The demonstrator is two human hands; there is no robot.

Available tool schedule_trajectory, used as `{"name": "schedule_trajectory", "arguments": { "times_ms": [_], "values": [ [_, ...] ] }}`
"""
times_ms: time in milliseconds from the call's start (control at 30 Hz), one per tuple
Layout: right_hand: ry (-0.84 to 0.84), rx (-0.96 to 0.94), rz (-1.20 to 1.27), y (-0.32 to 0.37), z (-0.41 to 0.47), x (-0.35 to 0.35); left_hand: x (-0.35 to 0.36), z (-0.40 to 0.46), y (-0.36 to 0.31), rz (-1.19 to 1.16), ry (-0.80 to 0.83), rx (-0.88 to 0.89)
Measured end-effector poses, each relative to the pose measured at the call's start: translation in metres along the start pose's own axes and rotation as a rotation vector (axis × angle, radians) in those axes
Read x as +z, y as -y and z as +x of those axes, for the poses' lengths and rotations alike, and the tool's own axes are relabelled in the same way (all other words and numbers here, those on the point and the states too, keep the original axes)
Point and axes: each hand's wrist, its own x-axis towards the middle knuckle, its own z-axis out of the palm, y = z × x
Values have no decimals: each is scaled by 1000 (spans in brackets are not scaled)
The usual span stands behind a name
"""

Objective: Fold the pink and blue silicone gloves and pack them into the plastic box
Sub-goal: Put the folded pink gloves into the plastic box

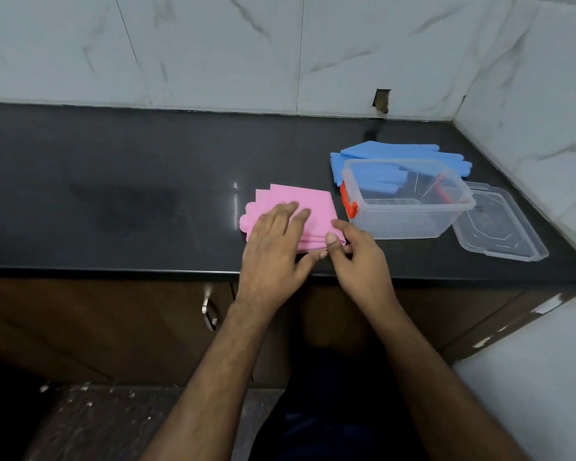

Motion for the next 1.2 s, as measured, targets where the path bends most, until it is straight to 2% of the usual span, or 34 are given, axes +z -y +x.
{"name": "schedule_trajectory", "arguments": {
  "times_ms": [67,167,300,433,500,667,800,867,967,1200],
  "values": [
    [40,97,95,5,6,1,5,-2,10,46,112,-73],
    [44,245,327,15,14,3,10,-11,15,75,72,-85],
    [20,383,573,31,22,8,5,-10,18,-61,-2,-151],
    [-35,640,1069,46,22,19,-5,-13,21,-251,-31,-233],
    [-92,678,1156,49,21,22,-8,-15,25,-339,-19,-263],
    [-36,709,1120,56,24,22,-19,-21,34,-592,-68,-362],
    [151,772,1033,62,31,17,-27,-21,32,-715,-83,-467],
    [163,754,965,64,31,16,-31,-19,28,-740,-71,-505],
    [137,646,856,68,33,12,-37,-17,25,-845,-108,-585],
    [198,274,554,99,41,-26,-53,-3,18,-990,-370,-711]
  ]
}}
